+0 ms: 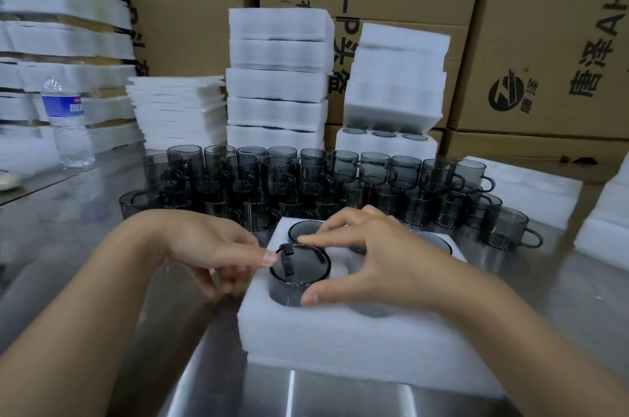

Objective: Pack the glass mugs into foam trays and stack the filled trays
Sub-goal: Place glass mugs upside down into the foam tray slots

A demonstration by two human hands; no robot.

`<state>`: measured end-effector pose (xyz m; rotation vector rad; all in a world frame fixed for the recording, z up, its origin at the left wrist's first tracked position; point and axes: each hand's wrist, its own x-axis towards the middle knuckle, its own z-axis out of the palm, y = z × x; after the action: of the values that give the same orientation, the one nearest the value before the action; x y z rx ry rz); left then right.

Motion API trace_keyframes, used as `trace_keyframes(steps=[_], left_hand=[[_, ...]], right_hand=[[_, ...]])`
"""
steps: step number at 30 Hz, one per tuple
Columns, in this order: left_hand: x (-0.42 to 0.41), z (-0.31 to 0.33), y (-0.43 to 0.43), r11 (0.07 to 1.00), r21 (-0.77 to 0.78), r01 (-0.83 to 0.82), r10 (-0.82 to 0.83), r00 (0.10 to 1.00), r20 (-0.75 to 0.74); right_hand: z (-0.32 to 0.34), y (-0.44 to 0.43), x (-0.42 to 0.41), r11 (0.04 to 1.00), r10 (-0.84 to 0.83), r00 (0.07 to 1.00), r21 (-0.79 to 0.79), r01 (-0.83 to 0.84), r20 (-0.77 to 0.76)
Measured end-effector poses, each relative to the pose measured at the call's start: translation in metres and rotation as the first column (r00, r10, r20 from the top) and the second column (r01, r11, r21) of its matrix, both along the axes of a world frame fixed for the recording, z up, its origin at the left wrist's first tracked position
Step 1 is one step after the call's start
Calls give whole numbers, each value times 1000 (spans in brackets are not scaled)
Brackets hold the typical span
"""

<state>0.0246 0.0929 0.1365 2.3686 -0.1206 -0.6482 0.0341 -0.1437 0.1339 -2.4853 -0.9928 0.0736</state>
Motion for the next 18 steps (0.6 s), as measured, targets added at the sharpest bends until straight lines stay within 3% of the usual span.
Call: trace_keyframes(steps=[3,6,11,18], left_hand=[[-1,2,-1,999,-22,39,-39,999,-23],[-2,3,-2,995,17,98,-96,992,-82],[-3,5,-4,989,15,149,-146,981,-129],[-5,3,-5,988,-16,155,-156,978,-141]], right_hand=[[-3,1,1,998,9,999,59,-7,-44],[-7,0,6,979,-102,993,170,110,-57],[-15,-1,13,977,-197,980,-86,197,15],[-11,-1,13,975,-206,978,-84,203,-27]])
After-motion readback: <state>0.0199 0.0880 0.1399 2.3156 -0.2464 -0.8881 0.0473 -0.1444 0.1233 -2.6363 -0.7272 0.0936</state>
